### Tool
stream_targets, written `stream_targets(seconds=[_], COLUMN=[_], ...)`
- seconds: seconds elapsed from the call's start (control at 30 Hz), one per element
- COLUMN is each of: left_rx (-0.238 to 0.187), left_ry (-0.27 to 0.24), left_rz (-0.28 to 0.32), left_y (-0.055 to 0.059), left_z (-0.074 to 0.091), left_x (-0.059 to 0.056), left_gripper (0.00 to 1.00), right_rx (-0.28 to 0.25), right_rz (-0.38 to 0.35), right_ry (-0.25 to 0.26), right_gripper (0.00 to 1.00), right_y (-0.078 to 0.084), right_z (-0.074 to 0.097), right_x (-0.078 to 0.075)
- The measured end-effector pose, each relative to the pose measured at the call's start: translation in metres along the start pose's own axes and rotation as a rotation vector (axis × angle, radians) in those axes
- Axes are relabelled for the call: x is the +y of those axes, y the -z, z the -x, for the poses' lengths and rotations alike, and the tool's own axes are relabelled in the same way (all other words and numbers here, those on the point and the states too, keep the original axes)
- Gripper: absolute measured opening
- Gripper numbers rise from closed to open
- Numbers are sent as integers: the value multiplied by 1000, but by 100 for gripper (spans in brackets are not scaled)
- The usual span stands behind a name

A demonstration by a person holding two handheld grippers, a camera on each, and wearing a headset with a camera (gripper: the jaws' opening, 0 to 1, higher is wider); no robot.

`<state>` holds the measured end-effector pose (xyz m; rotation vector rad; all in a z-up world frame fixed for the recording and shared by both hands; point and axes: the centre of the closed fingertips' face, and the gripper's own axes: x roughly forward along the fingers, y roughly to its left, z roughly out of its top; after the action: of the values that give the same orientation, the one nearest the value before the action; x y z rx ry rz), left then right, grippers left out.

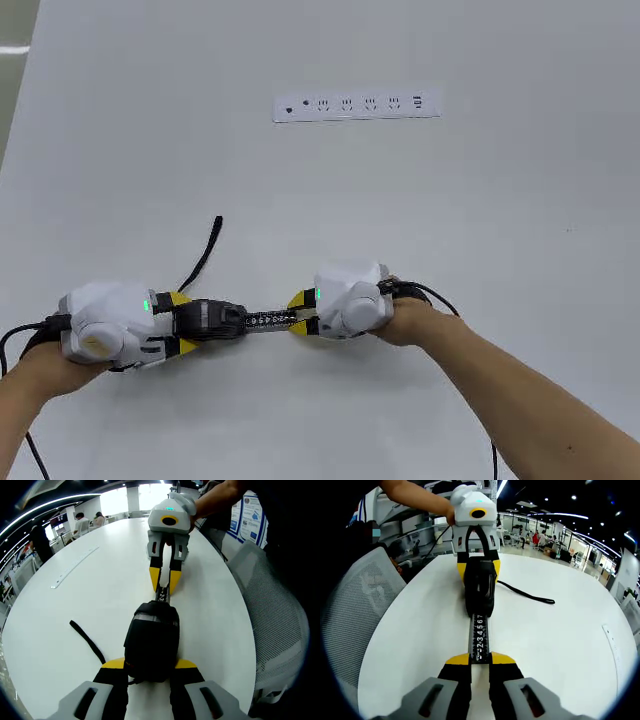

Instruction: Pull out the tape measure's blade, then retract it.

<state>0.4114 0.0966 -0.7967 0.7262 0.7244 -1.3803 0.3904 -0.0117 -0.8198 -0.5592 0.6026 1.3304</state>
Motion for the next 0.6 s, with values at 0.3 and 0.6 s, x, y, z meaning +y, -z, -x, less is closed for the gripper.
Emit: stream_targets(seconds=[0.3, 0.6], left_rx=[-1, 0], left_ry=[3, 3], left_rz=[-3, -3], left_y=[-1, -2], left_z=[-1, -1], left_x=[0, 0], left_gripper=[29, 29], right_rx=[2, 8], right_rz=[-2, -5], right_ry=[-1, -3], right_gripper=[10, 10], right_y=[7, 16], right_z=[7, 16], right_x=[1, 1])
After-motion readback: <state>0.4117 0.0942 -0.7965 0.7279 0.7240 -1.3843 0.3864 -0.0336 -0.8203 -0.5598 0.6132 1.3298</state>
